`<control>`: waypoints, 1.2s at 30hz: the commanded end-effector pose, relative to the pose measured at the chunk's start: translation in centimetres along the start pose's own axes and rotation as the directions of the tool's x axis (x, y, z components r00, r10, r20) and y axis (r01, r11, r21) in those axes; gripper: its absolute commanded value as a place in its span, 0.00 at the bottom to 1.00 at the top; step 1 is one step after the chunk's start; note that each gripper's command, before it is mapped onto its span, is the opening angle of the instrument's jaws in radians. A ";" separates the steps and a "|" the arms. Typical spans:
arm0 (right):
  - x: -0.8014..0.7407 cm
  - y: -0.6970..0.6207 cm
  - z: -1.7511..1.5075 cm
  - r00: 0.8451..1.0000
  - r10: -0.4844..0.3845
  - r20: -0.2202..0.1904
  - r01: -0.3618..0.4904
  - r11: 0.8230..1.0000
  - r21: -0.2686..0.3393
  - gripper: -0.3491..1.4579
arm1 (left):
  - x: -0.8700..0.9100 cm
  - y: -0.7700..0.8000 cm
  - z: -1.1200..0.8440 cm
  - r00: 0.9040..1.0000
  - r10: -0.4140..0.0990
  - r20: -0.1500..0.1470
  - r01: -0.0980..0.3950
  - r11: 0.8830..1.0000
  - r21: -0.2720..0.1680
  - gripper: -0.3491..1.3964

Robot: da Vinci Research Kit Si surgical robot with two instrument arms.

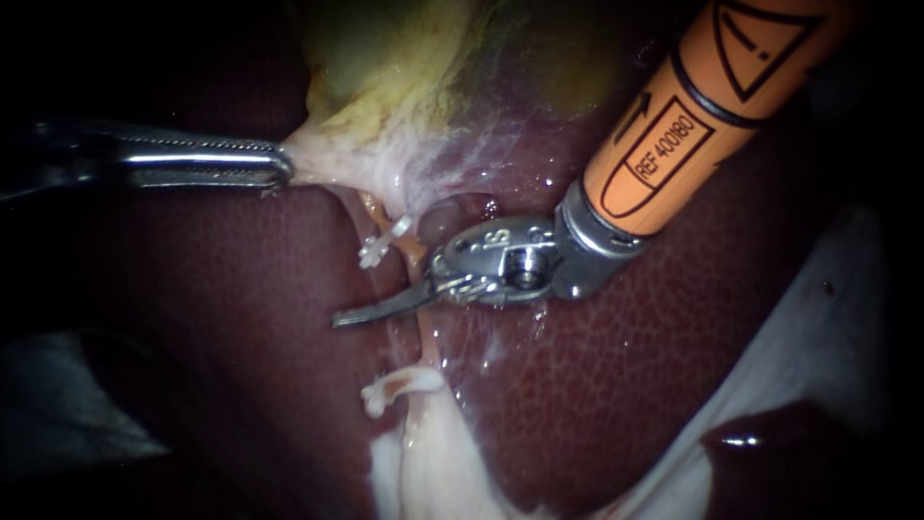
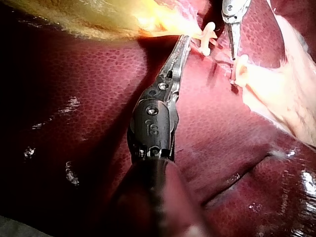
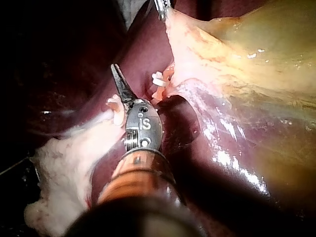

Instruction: Go back from the cut left tube

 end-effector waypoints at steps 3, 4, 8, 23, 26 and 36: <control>-0.01 -0.01 0.01 0.999 0.007 -0.049 -0.004 0.999 0.044 0.31 | 0.00 0.00 0.00 1.000 0.000 0.000 0.000 1.000 0.000 0.00; -0.01 0.00 0.02 0.997 0.036 -0.072 -0.031 0.998 0.059 0.58 | 0.00 -0.01 0.00 1.000 0.000 0.000 0.000 1.000 0.000 0.00; 0.03 -0.04 0.09 0.984 0.094 -0.150 -0.084 0.994 0.074 0.90 | 0.00 -0.01 0.00 1.000 0.000 0.000 0.000 1.000 -0.001 0.00; -0.26 -0.67 -0.59 0.971 0.030 -0.236 -0.099 0.953 -0.286 0.99 | -0.02 -0.04 -0.02 1.000 0.001 0.000 -0.001 1.000 -0.003 0.00; -0.33 -0.81 -0.84 0.987 -0.032 -0.158 -0.031 0.926 -0.376 0.99 | -0.02 -0.05 -0.02 1.000 0.001 0.000 -0.001 1.000 -0.003 0.00; -0.06 -1.07 -1.59 0.952 -0.079 0.297 0.225 0.837 -0.499 0.99 | -0.02 -0.05 -0.01 1.000 0.001 0.000 -0.001 1.000 -0.003 0.00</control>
